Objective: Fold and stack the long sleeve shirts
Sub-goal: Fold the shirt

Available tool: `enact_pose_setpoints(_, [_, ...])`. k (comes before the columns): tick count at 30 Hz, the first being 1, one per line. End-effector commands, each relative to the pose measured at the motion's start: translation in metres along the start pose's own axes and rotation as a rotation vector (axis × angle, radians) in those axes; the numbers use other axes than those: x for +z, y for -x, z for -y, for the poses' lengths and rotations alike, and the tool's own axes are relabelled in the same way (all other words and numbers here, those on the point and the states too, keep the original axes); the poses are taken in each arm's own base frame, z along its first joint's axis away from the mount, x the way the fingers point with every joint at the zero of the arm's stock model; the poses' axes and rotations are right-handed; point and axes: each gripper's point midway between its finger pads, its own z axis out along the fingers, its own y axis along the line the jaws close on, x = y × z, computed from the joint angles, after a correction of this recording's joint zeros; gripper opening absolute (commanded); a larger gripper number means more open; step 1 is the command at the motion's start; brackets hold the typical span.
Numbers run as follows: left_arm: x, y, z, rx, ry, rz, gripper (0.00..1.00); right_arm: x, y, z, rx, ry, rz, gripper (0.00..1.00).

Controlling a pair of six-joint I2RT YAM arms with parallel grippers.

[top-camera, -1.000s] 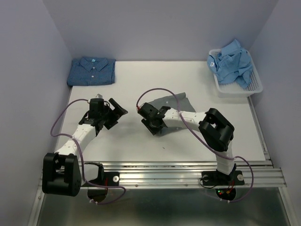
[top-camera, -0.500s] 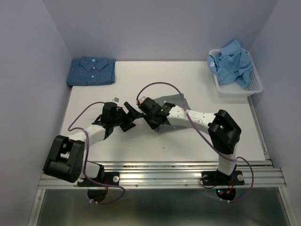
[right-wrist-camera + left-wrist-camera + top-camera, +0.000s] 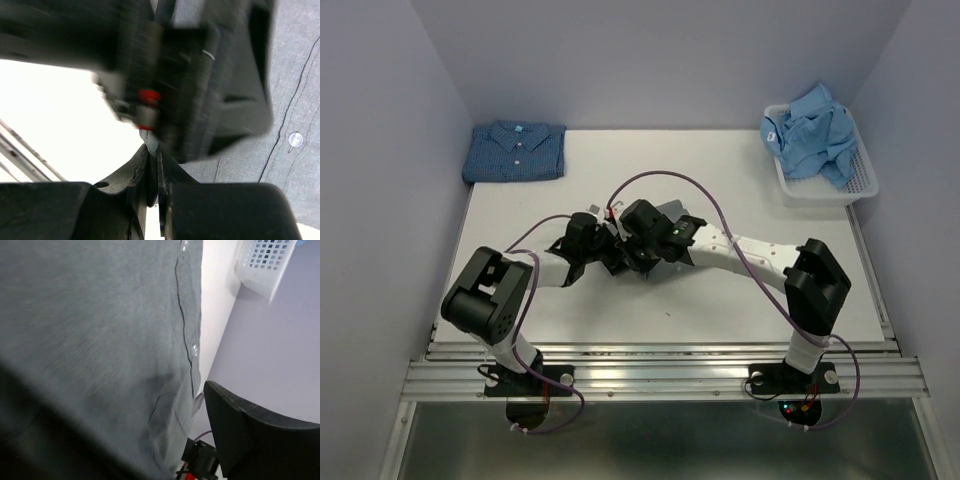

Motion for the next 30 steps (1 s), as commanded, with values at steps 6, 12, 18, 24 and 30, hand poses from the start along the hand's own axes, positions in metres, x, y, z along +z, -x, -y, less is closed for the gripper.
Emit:
enact_pose_setpoints(6, [0.007,0.016,0.056,0.113,-0.108,0.039,0.0,-0.048,0.054,-0.025,-0.031,0.128,0.217,0.09])
enact_pose_setpoints(12, [-0.044,0.085,0.06,0.494,0.365,0.22,0.0,-0.092,0.057,-0.01,0.039,0.058,0.306,1.0])
enact_pose_setpoints(18, [-0.131,0.124,0.073,0.711,0.732,0.3,0.0,-0.119,0.022,0.062,0.135,-0.286,0.347,1.0])
enact_pose_setpoints(24, [-0.196,0.17,0.076,0.944,1.082,0.363,0.0,-0.151,-0.002,0.095,0.217,-0.366,0.386,1.0])
enact_pose_setpoints(30, [-0.23,0.21,0.036,1.092,1.468,0.099,0.0,-0.159,-0.018,0.113,0.268,-0.41,0.38,1.0])
